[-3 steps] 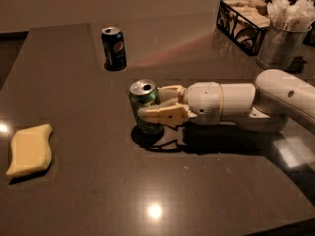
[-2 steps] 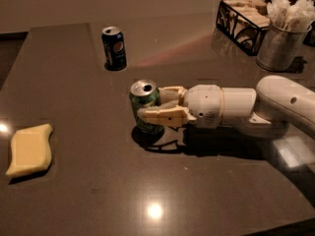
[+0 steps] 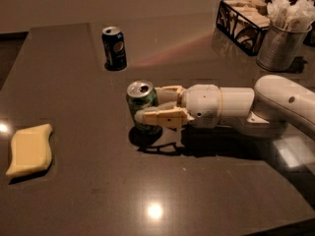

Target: Place green can upright

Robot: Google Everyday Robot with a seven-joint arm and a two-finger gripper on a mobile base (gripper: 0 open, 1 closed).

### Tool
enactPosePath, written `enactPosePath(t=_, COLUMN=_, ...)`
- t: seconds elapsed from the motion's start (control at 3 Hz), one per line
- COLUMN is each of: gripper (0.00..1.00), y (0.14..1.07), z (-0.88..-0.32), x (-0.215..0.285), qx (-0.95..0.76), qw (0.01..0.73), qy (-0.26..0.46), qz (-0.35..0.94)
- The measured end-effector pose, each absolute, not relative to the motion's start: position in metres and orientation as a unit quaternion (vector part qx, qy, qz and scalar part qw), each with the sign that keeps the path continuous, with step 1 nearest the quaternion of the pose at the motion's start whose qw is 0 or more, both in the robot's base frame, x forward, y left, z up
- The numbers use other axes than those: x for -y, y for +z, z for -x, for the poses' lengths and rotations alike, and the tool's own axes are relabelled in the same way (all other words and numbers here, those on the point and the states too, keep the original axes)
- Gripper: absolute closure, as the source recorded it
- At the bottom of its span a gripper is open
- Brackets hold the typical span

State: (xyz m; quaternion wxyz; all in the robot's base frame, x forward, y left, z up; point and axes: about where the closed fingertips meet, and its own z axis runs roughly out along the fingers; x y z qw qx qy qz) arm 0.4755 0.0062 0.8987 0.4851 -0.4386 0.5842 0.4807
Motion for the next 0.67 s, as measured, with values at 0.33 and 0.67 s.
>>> enactPosePath(t=0.33, gripper=0.00, y=0.8998, z=-0.4746, x=-0.0085, qx=-0.583, qw=0.484, qy=0.481, qz=0.441)
enactPosePath(t=0.67, gripper=0.00, y=0.8998, z=-0.4746, x=-0.0085, qx=-0.583, qw=0.484, qy=0.481, qz=0.441)
